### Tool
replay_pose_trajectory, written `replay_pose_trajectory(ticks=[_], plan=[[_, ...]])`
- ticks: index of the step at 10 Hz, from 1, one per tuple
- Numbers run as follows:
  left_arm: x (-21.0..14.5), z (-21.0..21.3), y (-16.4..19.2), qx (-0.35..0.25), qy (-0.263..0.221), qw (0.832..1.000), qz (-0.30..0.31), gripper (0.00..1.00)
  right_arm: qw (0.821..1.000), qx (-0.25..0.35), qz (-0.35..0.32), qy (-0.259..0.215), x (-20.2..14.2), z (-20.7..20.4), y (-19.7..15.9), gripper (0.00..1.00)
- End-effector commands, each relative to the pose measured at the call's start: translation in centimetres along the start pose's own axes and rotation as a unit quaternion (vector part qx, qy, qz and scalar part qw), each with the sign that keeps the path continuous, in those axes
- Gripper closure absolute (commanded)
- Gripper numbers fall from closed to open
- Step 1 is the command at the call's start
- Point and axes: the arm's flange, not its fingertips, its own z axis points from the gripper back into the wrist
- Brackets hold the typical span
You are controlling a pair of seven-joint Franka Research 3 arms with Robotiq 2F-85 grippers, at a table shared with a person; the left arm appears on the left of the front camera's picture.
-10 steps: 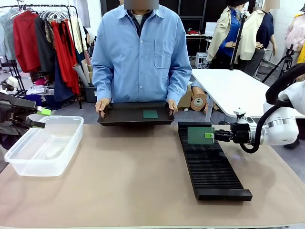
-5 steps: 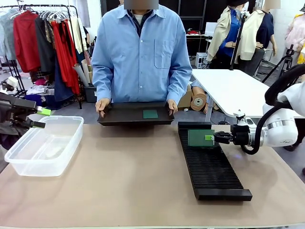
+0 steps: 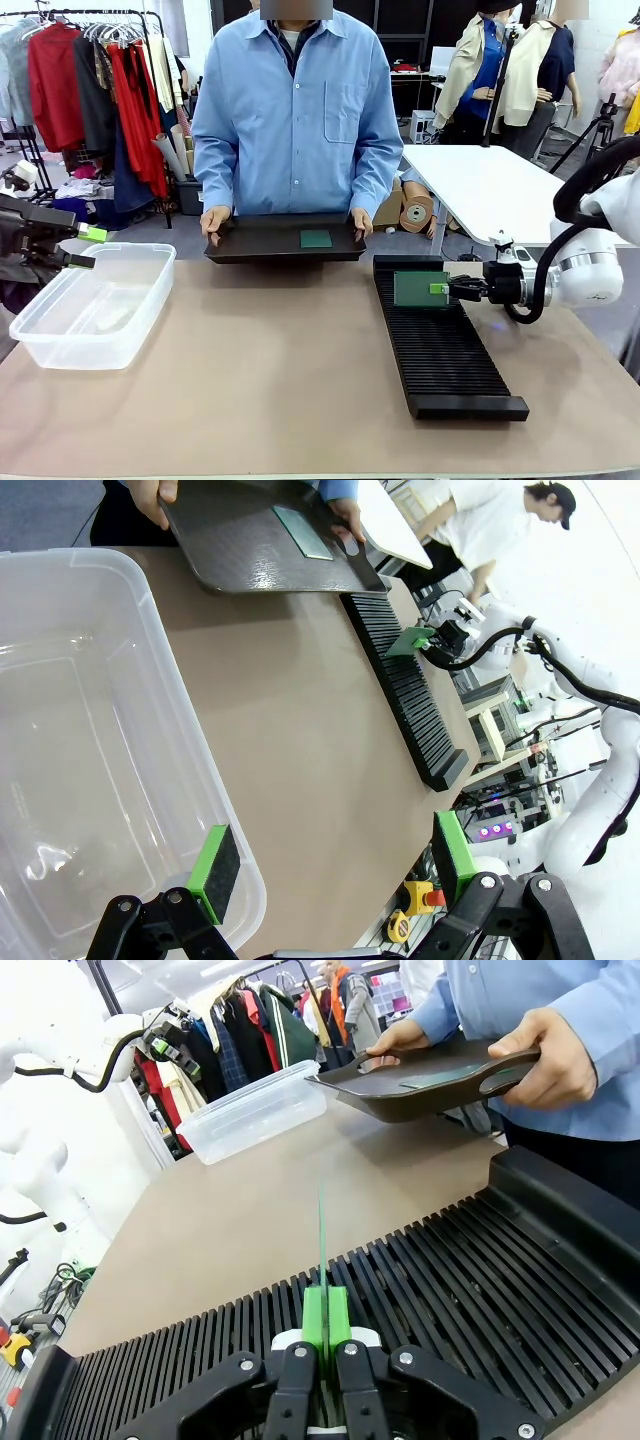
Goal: Sort PCBs into racks and boxes based on the side picked up.
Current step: If the short side of the Blank PCB is picked up, insert it into the PCB Rack ; if the long side is picked up, place it in the Organizing box.
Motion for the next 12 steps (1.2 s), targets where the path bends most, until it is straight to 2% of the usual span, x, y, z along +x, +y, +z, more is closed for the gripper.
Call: replay_pose_trajectory(ticks=[1, 4, 12], plan=[[-0.10, 0.08, -0.08, 0.004, -0.001, 1.000, -0.002, 0.00, 1.000, -0.002, 0.022, 0.002, -0.29, -0.37, -1.00, 1.00], [-0.10, 0.08, -0.08, 0.004, -0.001, 1.000, -0.002, 0.00, 1.000, 0.003, 0.019, 0.008, -0.48, -0.65, -1.40, 1.00], [-0.10, 0.08, -0.08, 0.004, -0.001, 1.000, -0.002, 0.00, 0.999, 0.025, 0.020, -0.024, 0.00, -0.50, -1.57, 1.00]])
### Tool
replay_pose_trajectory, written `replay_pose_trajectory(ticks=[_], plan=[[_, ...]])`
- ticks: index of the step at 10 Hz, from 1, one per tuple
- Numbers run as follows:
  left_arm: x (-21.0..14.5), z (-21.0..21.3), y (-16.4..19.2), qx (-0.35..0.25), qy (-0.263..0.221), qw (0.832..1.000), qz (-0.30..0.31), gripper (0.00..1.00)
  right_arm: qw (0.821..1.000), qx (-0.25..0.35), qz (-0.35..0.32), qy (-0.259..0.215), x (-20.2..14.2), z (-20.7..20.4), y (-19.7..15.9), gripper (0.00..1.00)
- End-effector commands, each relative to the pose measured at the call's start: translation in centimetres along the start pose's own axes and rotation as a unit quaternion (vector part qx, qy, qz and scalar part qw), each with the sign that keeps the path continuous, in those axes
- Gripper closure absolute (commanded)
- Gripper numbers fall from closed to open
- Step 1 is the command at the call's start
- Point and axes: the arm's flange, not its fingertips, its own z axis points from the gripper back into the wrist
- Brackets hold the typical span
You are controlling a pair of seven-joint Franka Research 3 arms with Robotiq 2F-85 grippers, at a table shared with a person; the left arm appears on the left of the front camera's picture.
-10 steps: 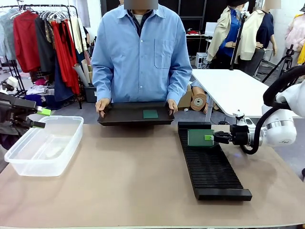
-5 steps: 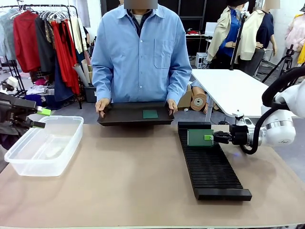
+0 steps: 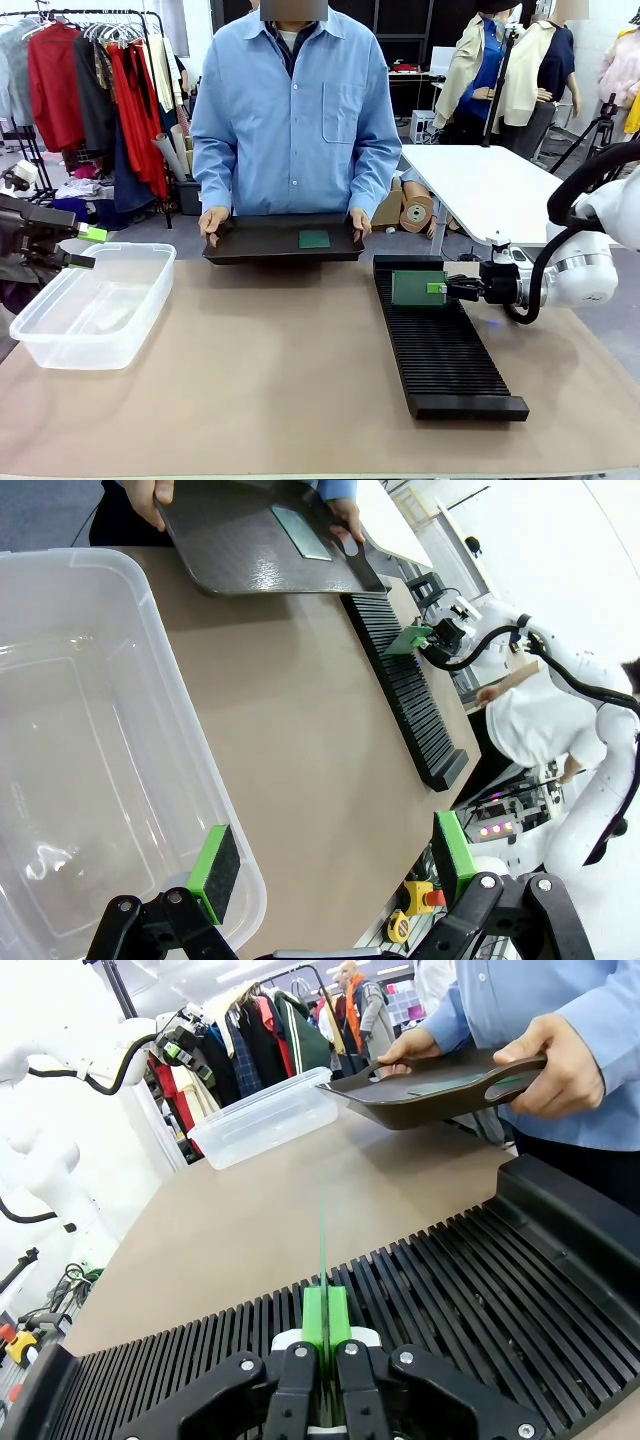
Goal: Sort PCBs into racks and boxes based on the side picked up.
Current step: If the short side of the Blank PCB is picked up, insert it into the PCB Rack ; if the long side is picked up, place it in the Organizing box.
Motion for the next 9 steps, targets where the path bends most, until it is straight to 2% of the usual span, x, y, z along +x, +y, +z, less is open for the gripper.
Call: replay_pose_trajectory(ticks=[1, 9], plan=[[-0.10, 0.08, -0.08, 0.004, -0.001, 1.000, -0.002, 0.00, 1.000, 0.004, 0.018, -0.012, 0.24, 0.09, -0.69, 1.00], [-0.10, 0.08, -0.08, 0.004, -0.001, 1.000, -0.002, 0.00, 1.000, -0.004, 0.016, 0.010, 0.18, 0.11, -1.40, 1.00]])
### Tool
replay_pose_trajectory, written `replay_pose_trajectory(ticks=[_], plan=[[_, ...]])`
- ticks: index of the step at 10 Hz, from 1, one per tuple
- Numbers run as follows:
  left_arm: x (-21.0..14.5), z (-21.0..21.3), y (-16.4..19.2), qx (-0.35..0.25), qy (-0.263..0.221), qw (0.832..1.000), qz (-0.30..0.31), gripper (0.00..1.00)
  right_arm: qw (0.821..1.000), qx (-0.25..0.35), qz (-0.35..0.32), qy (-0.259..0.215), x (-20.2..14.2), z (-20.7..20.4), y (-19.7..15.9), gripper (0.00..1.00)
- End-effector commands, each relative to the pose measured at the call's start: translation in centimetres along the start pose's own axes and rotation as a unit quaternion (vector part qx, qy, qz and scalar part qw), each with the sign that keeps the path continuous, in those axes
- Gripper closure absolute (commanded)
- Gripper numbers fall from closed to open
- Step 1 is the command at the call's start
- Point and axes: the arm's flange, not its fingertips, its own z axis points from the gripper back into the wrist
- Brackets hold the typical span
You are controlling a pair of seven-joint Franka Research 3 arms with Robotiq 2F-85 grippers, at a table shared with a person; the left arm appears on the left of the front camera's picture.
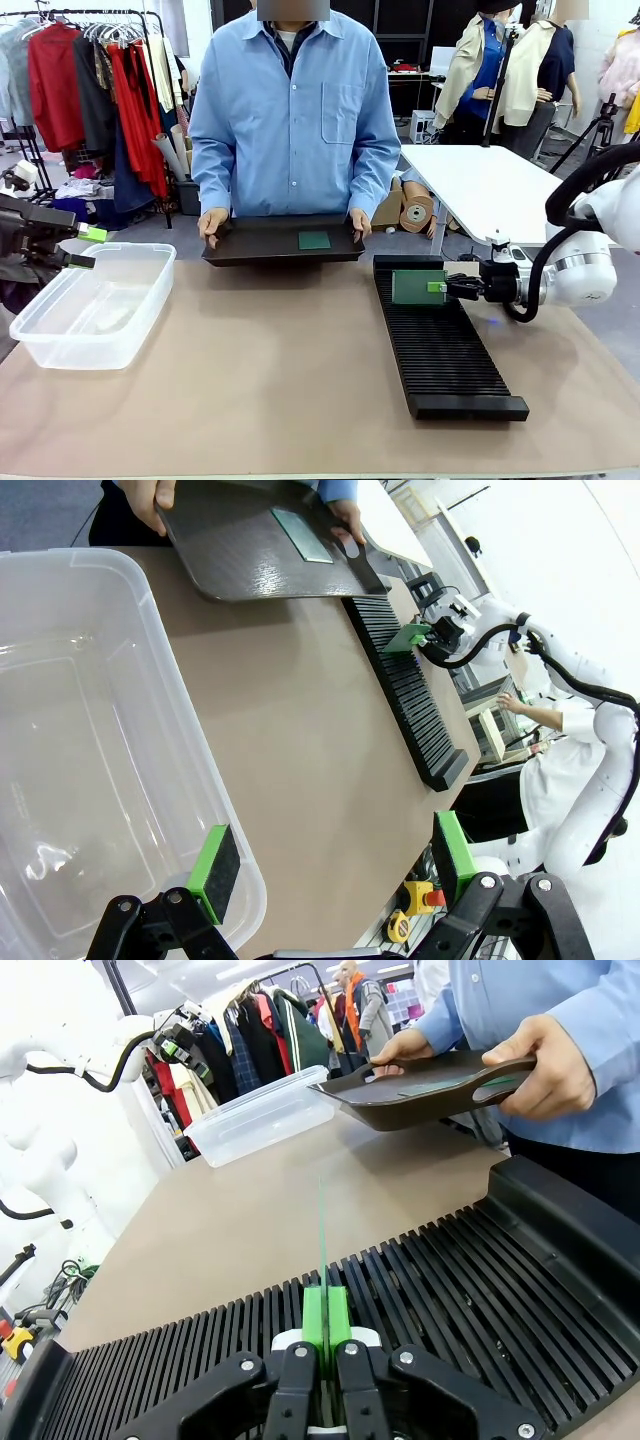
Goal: Sort PCBs into racks and boxes based on the side picked up.
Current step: If the short side of the Blank PCB is picked up, insert it into the PCB Rack ; if the long side is picked up, place it in the Organizing box.
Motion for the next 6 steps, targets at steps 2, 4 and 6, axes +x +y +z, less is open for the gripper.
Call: replay_pose_trajectory(ticks=[2, 4, 6], plan=[[-0.10, 0.08, -0.08, 0.004, -0.001, 1.000, -0.002, 0.00, 1.000, -0.002, 0.010, 0.010, -0.05, 0.02, -0.77, 1.00], [-0.10, 0.08, -0.08, 0.004, -0.001, 1.000, -0.002, 0.00, 1.000, -0.007, 0.013, 0.017, -0.10, -0.04, -0.97, 1.00], [-0.10, 0.08, -0.08, 0.004, -0.001, 1.000, -0.002, 0.00, 0.999, -0.013, 0.028, 0.023, -0.41, -0.09, -1.40, 1.00]])
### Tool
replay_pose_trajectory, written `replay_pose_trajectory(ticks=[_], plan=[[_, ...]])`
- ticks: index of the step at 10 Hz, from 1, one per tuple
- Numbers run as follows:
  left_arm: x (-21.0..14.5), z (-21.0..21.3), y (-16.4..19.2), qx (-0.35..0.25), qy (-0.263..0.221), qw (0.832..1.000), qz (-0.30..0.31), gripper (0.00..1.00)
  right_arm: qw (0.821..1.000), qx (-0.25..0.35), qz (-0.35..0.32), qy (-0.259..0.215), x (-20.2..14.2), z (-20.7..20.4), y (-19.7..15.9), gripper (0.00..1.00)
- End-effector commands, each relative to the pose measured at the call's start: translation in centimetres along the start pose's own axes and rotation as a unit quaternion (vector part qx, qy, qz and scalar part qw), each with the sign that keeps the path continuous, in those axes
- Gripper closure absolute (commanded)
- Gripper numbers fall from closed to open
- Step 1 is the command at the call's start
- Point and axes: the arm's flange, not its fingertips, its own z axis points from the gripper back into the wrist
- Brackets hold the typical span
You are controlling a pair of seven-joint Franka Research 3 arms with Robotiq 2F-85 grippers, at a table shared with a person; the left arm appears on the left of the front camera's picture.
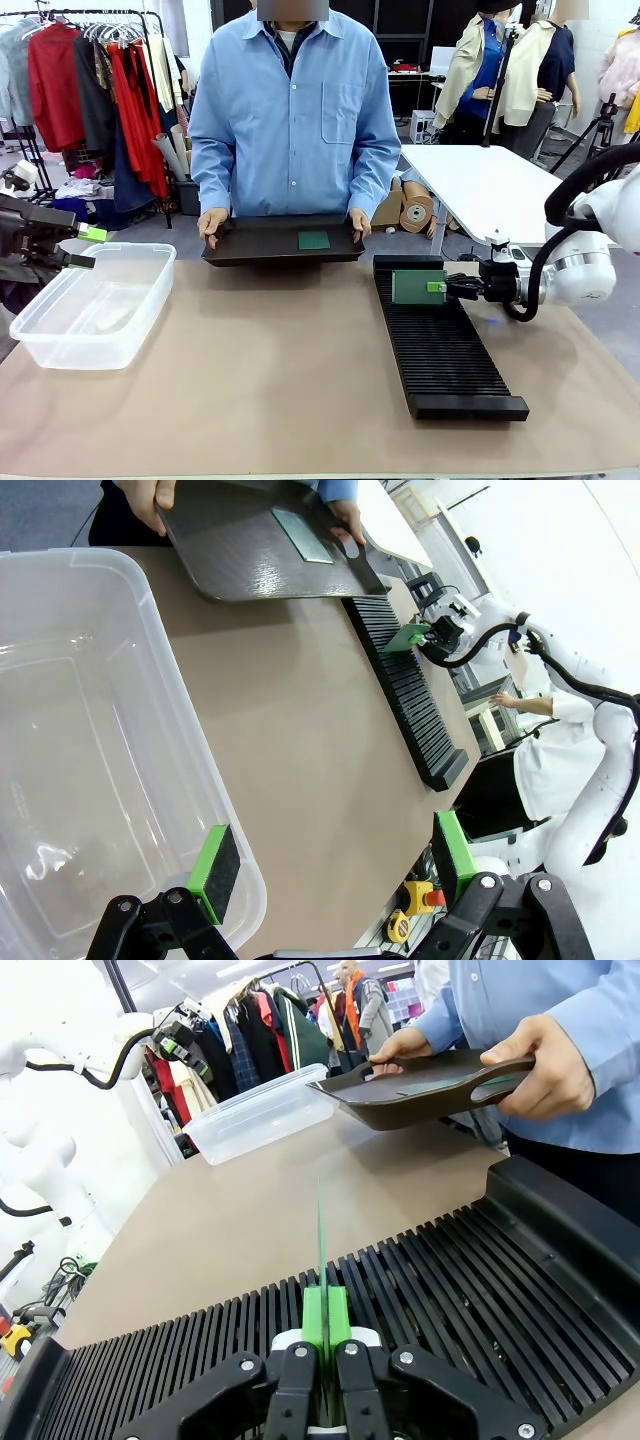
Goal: Sort PCBs into racks and boxes based on the side picked up.
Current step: If the short side of the Blank PCB is picked up, insert it into the PCB Rack ; if the long side is picked up, place it in the Organizing box.
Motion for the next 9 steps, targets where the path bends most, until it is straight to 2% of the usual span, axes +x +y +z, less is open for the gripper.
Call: replay_pose_trajectory(ticks=[1, 4, 9], plan=[[-0.1, 0.1, -0.1, 0.004, -0.001, 1.000, -0.002, 0.00, 0.999, -0.013, 0.026, 0.023, -0.6, -0.1, -1.3, 1.00], [-0.1, 0.1, -0.1, 0.004, -0.001, 1.000, -0.002, 0.00, 0.999, -0.019, 0.037, 0.034, -0.8, -0.1, -1.5, 1.00], [-0.1, 0.1, -0.1, 0.004, -0.001, 1.000, -0.002, 0.00, 0.999, -0.015, 0.034, 0.025, -1.8, 0.1, -1.3, 1.00]])
